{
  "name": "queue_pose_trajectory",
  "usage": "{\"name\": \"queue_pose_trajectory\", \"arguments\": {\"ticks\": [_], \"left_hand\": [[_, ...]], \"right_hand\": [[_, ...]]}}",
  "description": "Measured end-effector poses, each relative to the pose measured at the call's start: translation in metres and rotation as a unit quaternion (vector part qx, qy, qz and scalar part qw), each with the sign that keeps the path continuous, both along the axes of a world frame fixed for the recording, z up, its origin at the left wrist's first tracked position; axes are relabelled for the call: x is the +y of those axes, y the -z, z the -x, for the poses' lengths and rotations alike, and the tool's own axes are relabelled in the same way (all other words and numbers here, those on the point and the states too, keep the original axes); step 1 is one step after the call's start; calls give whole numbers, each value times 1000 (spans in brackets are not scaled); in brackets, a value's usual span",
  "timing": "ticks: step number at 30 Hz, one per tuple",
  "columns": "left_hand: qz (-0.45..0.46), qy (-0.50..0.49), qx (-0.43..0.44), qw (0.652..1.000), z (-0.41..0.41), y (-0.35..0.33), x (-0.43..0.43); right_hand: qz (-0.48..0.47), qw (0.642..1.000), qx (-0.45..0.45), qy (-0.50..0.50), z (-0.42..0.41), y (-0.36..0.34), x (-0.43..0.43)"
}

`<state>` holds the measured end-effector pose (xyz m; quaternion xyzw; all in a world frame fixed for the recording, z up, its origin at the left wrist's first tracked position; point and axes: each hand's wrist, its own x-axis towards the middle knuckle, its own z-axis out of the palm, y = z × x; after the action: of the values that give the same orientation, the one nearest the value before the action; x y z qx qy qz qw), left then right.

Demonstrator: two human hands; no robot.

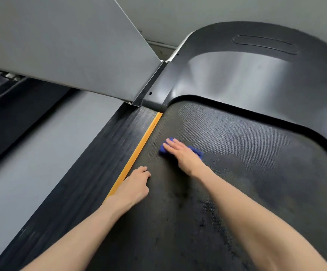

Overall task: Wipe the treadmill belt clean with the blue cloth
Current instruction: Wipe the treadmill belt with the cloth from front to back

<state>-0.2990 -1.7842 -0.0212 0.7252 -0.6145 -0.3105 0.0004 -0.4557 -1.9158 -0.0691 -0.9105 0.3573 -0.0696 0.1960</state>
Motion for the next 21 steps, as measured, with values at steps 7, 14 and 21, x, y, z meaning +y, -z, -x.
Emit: {"name": "queue_pose_trajectory", "arguments": {"ticks": [7,14,21], "left_hand": [[-7,-63,-26,998,-10,0,6],[-10,-31,-9,999,5,-5,3],[-18,-26,-35,999,17,-5,-9]], "right_hand": [[23,999,-21,8,-19,20,59],[28,956,26,291,49,4,5],[-20,999,-22,15,15,16,67]]}}
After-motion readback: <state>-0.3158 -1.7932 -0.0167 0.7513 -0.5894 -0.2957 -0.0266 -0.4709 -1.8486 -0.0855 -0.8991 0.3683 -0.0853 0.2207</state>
